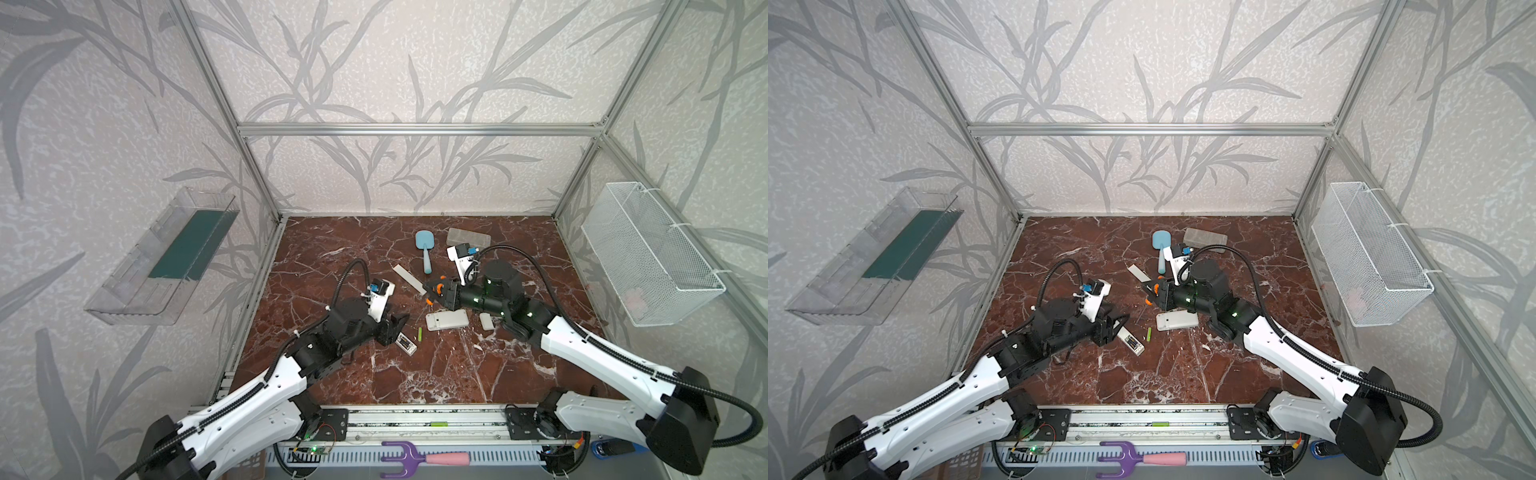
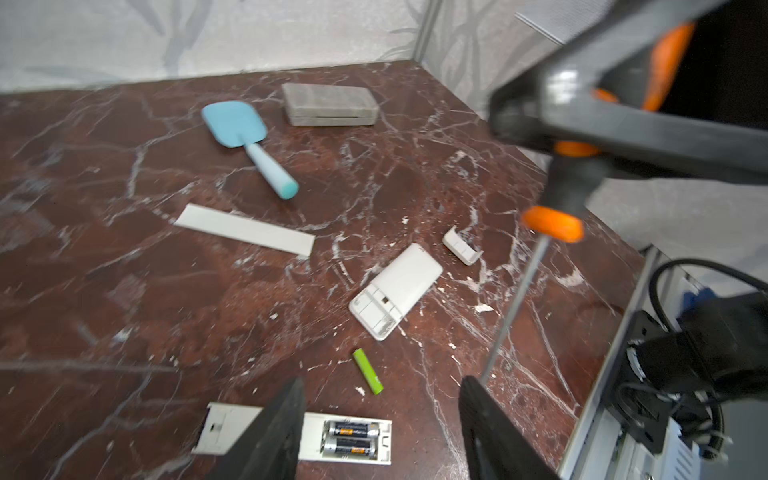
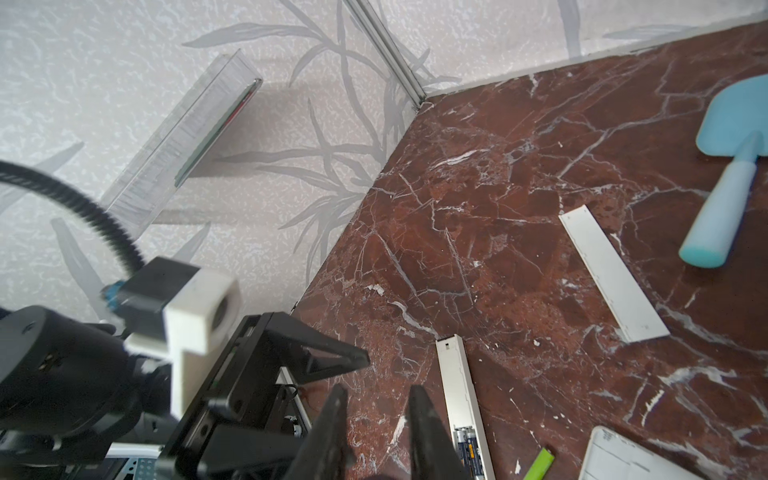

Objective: Unload the batteries from the remote control

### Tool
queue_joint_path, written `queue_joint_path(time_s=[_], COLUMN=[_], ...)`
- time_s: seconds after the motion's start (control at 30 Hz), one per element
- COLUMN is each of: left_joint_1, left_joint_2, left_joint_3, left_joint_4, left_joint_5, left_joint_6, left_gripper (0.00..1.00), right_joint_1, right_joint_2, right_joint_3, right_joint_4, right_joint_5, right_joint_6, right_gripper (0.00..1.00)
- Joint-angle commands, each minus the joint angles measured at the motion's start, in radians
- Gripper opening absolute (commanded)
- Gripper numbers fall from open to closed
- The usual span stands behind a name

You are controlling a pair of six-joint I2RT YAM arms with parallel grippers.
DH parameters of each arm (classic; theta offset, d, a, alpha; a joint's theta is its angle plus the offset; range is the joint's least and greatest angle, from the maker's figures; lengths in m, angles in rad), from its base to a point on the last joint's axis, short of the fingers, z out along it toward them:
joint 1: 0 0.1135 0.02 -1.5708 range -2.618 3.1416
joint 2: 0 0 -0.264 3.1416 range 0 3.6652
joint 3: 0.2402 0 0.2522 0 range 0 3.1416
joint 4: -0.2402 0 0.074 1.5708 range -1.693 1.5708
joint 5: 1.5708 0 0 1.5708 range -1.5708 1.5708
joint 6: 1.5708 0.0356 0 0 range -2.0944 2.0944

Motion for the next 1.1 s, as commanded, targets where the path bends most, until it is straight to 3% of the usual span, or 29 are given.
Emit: queue_joint_path(time_s=[0.0, 0.17, 0.37, 0.67, 1.07], left_joint_1=[0.067, 0.072, 0.030, -0.111, -0.138], left_joint_2=[-0.004, 0.052, 0.166, 0.413, 0.669], left_joint_3=[-0.085, -0.216, -0.273, -0.204, -0.029], left_joint_4=[-0.088, 0.065, 0.178, 0.302, 0.414], left_joint_5=[-0.011, 0.088, 0.077, 0.032, 0.038], left_joint_6=[-0.246, -0.380, -0.406, -0.391, -0.324], left_gripper=[0.56, 0.42, 0.29, 0.25, 0.28], right_joint_1=[0.025, 0.075, 0.101, 0.100, 0.068], right_joint_2=[-0.001, 0.055, 0.125, 0.148, 0.116], right_joint_3=[-0.013, 0.028, 0.038, 0.040, 0.036], right_joint_4=[0.051, -0.076, -0.094, -0.110, -0.159], right_joint_5=[-0.010, 0.141, 0.218, 0.275, 0.324], right_joint_6=[-0.133, -0.197, -0.180, -0.184, -0.187], right_gripper=[0.00, 0.00, 0.00, 0.00, 0.00])
